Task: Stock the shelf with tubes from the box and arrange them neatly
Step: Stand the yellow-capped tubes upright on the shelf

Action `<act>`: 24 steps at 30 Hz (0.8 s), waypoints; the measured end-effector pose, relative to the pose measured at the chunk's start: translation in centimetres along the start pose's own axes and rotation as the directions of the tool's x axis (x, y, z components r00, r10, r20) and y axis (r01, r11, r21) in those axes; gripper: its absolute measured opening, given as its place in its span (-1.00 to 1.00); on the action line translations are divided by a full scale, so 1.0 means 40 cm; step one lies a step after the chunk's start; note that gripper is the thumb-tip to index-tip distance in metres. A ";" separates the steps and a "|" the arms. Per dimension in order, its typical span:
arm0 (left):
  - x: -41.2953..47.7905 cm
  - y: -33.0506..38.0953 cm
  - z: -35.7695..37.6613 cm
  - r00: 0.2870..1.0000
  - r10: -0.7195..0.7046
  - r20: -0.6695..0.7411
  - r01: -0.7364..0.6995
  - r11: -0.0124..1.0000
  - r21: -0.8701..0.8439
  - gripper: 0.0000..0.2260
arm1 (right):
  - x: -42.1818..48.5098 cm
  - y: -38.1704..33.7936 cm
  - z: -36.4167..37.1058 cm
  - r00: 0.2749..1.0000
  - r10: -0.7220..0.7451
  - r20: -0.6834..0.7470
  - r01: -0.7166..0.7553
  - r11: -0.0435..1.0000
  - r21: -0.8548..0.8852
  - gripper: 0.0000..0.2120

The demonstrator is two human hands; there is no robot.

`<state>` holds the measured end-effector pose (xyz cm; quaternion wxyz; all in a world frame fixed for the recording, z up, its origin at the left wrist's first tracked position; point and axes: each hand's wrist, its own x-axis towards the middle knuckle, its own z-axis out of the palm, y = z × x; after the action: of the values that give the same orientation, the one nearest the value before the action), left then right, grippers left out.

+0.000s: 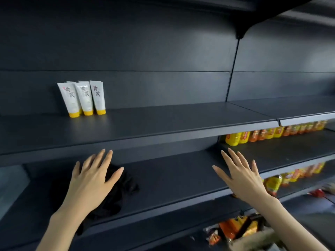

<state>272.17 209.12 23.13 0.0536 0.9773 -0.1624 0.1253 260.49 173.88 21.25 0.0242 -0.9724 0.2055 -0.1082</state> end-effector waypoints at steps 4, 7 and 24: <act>-0.017 0.118 0.031 0.997 0.082 0.011 -0.081 0.996 -0.034 -0.35 | -0.067 0.109 0.018 0.998 0.061 0.021 -0.061 0.998 -0.004 -0.22; -0.012 0.209 0.056 0.985 0.170 0.027 -0.168 0.984 -0.062 -0.30 | -0.110 0.185 0.032 0.992 0.126 0.021 -0.126 0.992 0.000 -0.20; 0.187 0.671 0.371 0.674 0.692 0.258 -0.654 0.722 -0.225 -0.43 | -0.300 0.494 0.288 0.750 0.640 0.166 -0.660 0.742 0.117 -0.36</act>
<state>273.50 179.43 12.53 0.0317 0.8501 -0.5245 -0.0358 244.54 160.70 5.79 0.1540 -0.8383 0.5202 -0.0538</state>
